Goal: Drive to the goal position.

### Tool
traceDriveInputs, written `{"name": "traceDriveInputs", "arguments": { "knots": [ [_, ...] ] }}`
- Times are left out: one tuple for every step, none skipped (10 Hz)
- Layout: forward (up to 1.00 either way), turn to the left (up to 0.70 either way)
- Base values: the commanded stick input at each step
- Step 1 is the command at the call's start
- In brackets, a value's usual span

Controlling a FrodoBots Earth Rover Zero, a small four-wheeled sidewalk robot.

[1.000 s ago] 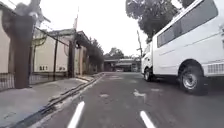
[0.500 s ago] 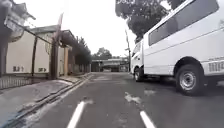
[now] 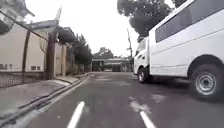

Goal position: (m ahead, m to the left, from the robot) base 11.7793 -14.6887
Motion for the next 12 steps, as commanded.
{"name": "traceDriveInputs", "arguments": {
  "knots": [
    [0.85, 0.0],
    [0.85, -0.03],
    [0.85, -0.26],
    [0.85, -0.34],
    [0.85, -0.34],
    [0.85, -0.1],
    [0.85, 0.0],
    [0.85, 0.0],
    [0.85, 0.0],
    [0.85, 0.0],
    [0.85, 0.0],
    [0.85, 0.0]
  ]
}}
